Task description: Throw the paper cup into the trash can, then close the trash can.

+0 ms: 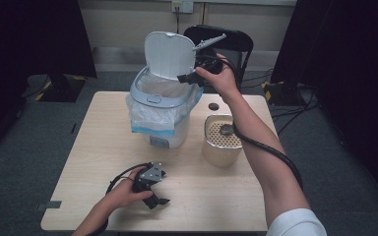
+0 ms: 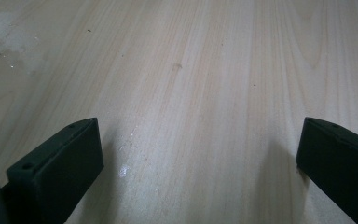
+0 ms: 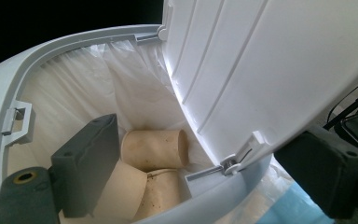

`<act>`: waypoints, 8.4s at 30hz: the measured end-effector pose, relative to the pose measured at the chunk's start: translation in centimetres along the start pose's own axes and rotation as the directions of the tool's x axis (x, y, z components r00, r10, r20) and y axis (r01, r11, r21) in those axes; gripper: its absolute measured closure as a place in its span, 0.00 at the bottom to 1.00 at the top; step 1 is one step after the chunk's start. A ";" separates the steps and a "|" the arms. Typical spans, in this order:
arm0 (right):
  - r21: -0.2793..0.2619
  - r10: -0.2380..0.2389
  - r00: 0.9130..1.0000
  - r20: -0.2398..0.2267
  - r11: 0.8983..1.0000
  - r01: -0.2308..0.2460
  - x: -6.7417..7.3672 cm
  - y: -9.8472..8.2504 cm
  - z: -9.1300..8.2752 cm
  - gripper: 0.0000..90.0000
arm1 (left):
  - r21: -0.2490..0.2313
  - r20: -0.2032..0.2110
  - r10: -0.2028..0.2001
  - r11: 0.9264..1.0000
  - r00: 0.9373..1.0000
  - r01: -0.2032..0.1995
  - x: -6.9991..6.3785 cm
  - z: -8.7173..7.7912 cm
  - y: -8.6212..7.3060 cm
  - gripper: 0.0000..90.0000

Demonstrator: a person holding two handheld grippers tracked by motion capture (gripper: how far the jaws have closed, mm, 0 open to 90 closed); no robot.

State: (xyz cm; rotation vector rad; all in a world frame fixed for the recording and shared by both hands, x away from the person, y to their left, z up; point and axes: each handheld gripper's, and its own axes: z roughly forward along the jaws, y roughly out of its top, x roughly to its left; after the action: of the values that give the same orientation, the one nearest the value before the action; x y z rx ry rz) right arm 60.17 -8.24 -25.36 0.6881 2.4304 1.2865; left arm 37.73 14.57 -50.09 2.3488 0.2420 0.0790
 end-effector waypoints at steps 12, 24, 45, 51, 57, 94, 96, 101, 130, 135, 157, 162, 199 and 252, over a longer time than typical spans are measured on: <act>-0.072 0.002 1.000 0.010 0.997 -0.001 0.2 0.3 -1.0 0.24 | -0.001 0.000 -0.001 1.000 1.000 0.001 0.0 0.0 0.0 0.00; -0.036 -0.078 0.997 0.003 0.996 0.078 1.3 0.8 -1.5 0.24 | -0.001 0.000 0.000 1.000 1.000 0.000 0.0 0.0 0.0 0.00; -0.018 -0.133 0.990 -0.045 0.991 0.133 4.1 1.5 -1.2 0.21 | -0.003 0.003 -0.001 1.000 1.000 0.001 0.0 0.0 0.0 0.00; 0.000 -0.137 0.988 -0.077 0.991 0.137 4.4 1.3 -0.6 0.21 | -0.003 0.006 0.004 1.000 1.000 -0.004 0.1 0.0 0.0 0.00; -0.003 -0.125 0.989 -0.079 0.992 0.126 4.6 1.2 -0.5 0.21 | -0.004 0.006 0.003 1.000 1.000 -0.003 0.0 0.0 0.0 0.00; 0.039 -0.114 0.979 -0.168 0.992 0.122 6.2 0.9 0.9 0.25 | -0.004 0.006 0.004 1.000 1.000 -0.004 0.1 0.0 0.0 0.00; 0.038 -0.111 0.977 -0.181 0.992 0.120 6.2 1.0 0.8 0.29 | -0.004 0.006 0.004 1.000 1.000 -0.004 0.1 0.0 0.0 0.00; 0.033 -0.092 0.981 -0.170 0.994 0.099 6.2 1.1 0.8 0.40 | -0.004 0.006 0.003 1.000 1.000 -0.003 0.1 0.0 0.0 0.00; -0.009 -0.086 0.987 -0.136 0.996 0.086 5.8 0.6 1.4 0.51 | -0.012 0.012 0.013 1.000 1.000 -0.013 0.2 0.1 0.0 0.00; -0.001 -0.091 0.987 -0.132 0.996 0.092 5.9 0.6 1.4 0.34 | -0.013 0.011 0.013 1.000 1.000 -0.013 0.2 0.1 0.0 0.00; -0.009 -0.073 0.990 -0.123 0.997 0.073 6.1 0.0 0.1 0.17 | -0.014 0.012 0.012 1.000 1.000 -0.012 0.1 0.1 0.0 0.00; -0.005 -0.072 0.989 -0.129 0.997 0.072 6.3 -0.5 -0.9 0.17 | -0.013 0.010 0.013 1.000 1.000 -0.013 0.1 0.1 0.0 0.00; 0.006 -0.109 0.974 -0.199 0.994 0.113 9.9 -3.9 -4.1 0.17 | -0.014 0.005 0.016 1.000 1.000 -0.016 0.2 0.1 0.0 0.00; 0.056 -0.079 0.950 -0.301 0.993 0.100 12.6 -14.0 -2.4 0.17 | -0.017 0.001 0.015 1.000 1.000 -0.015 0.2 0.2 0.0 0.00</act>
State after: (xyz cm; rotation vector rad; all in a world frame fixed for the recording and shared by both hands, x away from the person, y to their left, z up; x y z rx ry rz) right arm 44.68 -9.75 -36.27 0.4182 2.7233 1.3584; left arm 37.89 14.52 -50.22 2.3335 0.2219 0.0867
